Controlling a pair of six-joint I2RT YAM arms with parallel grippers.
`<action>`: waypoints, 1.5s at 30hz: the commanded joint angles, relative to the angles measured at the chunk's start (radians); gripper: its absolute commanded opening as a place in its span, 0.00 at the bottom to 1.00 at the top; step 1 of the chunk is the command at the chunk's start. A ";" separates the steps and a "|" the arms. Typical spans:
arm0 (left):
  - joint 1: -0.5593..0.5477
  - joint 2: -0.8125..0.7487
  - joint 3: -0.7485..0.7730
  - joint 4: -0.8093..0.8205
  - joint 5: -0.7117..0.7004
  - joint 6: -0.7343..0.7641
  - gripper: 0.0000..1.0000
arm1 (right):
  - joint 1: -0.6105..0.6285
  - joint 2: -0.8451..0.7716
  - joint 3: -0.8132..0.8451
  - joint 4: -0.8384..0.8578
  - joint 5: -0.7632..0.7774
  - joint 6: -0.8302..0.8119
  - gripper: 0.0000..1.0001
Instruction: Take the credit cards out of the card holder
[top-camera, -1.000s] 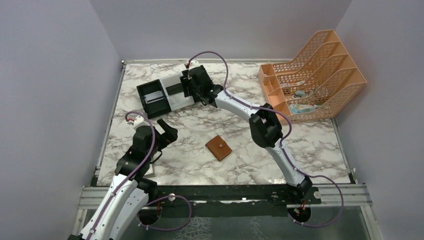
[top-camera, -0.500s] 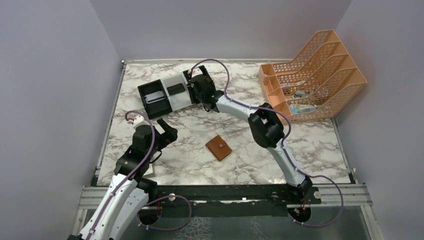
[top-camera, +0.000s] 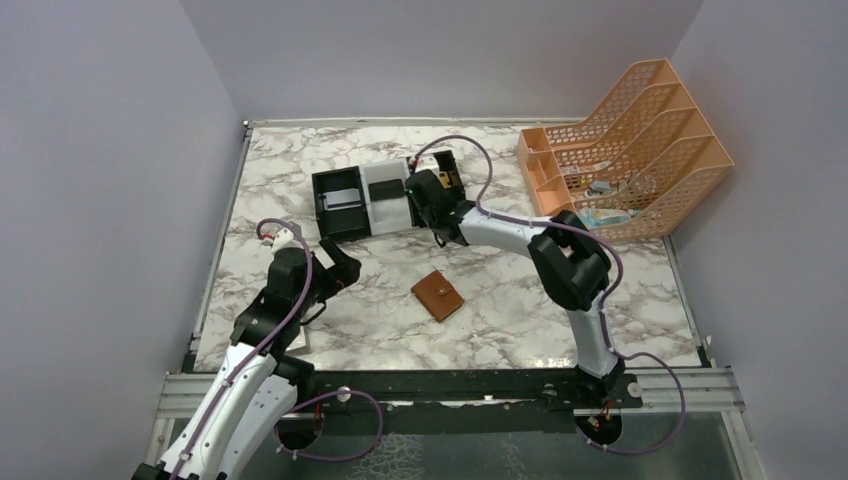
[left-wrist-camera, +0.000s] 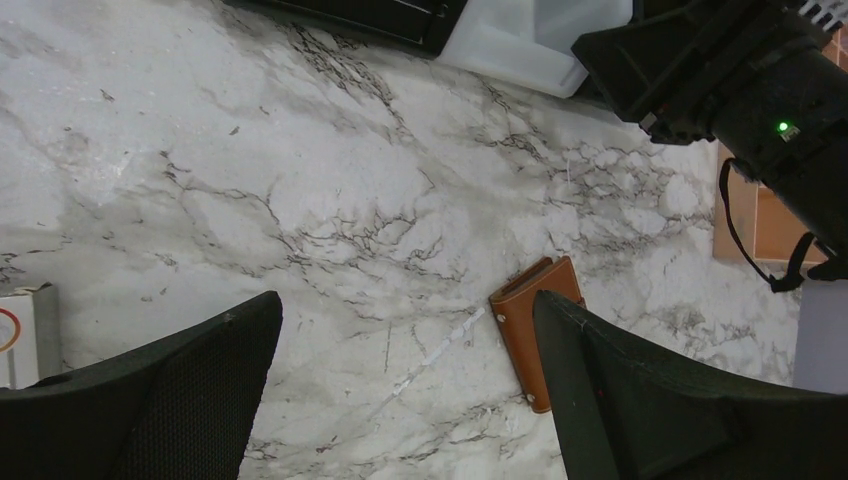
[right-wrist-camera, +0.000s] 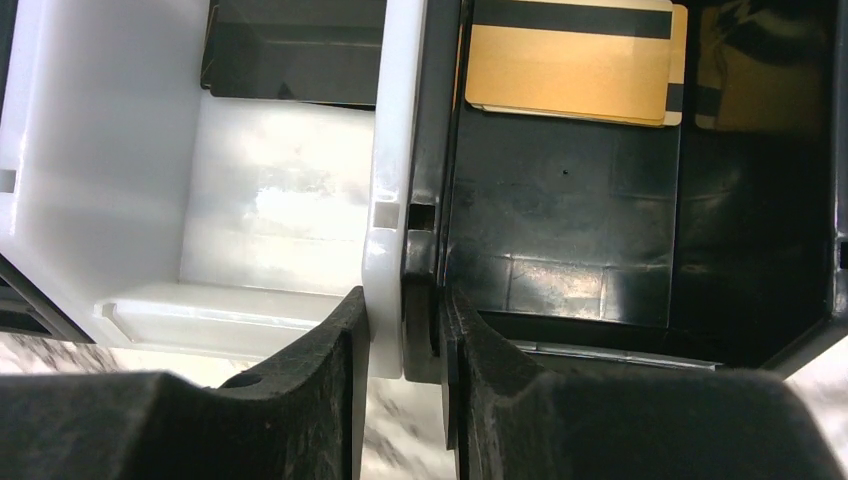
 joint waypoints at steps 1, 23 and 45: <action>0.004 0.037 0.006 0.066 0.106 0.002 0.99 | -0.005 -0.137 -0.185 0.001 0.096 0.097 0.27; -0.170 0.266 -0.024 0.347 0.265 0.040 0.97 | -0.012 -0.460 -0.529 -0.001 0.090 0.093 0.31; -0.330 0.408 -0.058 0.416 0.099 -0.028 0.89 | -0.011 -0.736 -0.710 0.021 -0.369 0.064 0.63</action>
